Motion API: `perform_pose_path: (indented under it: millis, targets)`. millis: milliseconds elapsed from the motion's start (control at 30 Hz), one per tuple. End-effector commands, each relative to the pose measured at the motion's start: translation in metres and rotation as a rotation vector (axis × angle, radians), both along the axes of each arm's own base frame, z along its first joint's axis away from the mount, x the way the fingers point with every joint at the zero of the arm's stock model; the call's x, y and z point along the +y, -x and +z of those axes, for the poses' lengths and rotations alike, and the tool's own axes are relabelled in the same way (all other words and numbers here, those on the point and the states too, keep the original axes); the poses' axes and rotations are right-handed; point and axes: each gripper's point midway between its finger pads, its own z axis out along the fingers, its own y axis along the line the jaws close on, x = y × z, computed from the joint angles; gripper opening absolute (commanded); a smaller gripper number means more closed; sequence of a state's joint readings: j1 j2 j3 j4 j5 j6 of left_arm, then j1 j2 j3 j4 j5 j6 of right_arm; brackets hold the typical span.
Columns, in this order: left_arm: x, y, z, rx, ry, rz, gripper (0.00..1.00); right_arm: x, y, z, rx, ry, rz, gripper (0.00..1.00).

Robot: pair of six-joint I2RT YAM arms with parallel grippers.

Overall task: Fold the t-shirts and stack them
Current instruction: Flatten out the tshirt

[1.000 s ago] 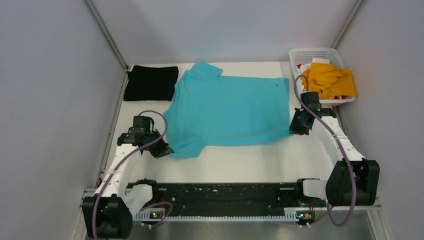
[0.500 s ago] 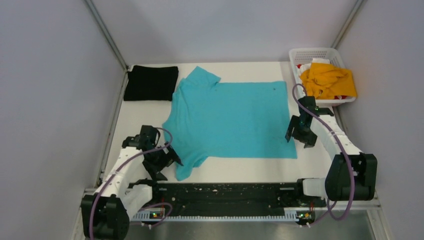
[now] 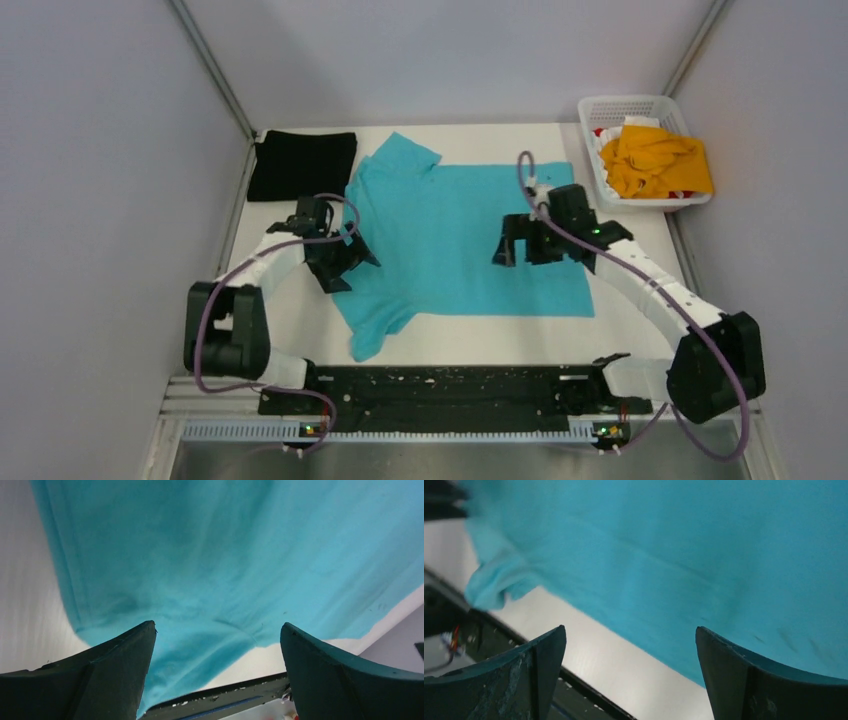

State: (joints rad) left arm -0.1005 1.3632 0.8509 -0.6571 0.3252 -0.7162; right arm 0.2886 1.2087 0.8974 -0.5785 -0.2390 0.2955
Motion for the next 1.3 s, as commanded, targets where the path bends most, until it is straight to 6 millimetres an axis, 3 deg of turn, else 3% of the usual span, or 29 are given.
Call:
perform_pose_path:
  millis: [0,100,233,367,667,867,1167,1267]
  targets:
    - [-0.008,-0.054,-0.012,-0.099,0.022,-0.037,0.99,0.134,0.045,0.018,-0.11,-0.269,0.625,0.99]
    - [0.008,-0.071,-0.028,-0.087,-0.048,0.002,0.99,0.199,0.083,0.013,-0.159,-0.268,0.903,0.99]
    - [0.031,-0.084,-0.045,-0.091,-0.17,0.044,0.99,0.254,0.118,-0.009,-0.19,-0.26,1.086,0.99]
    - [0.039,-0.093,-0.06,-0.067,-0.205,0.033,0.99,0.286,0.131,-0.023,-0.206,-0.283,1.146,0.98]
    - [0.025,-0.084,-0.056,-0.069,-0.132,-0.019,0.99,0.335,0.119,-0.049,-0.3,-0.207,1.157,0.98]
    - [0.025,-0.082,-0.049,-0.073,-0.133,-0.036,0.99,0.346,0.111,-0.072,-0.289,-0.152,1.187,0.98]
    - [0.026,-0.082,-0.043,-0.07,-0.144,-0.045,0.99,0.303,0.137,-0.11,-0.123,-0.09,1.175,0.96]
    - [0.027,-0.082,-0.042,-0.064,-0.153,-0.055,0.99,0.287,0.154,-0.106,-0.08,-0.096,1.201,0.96]
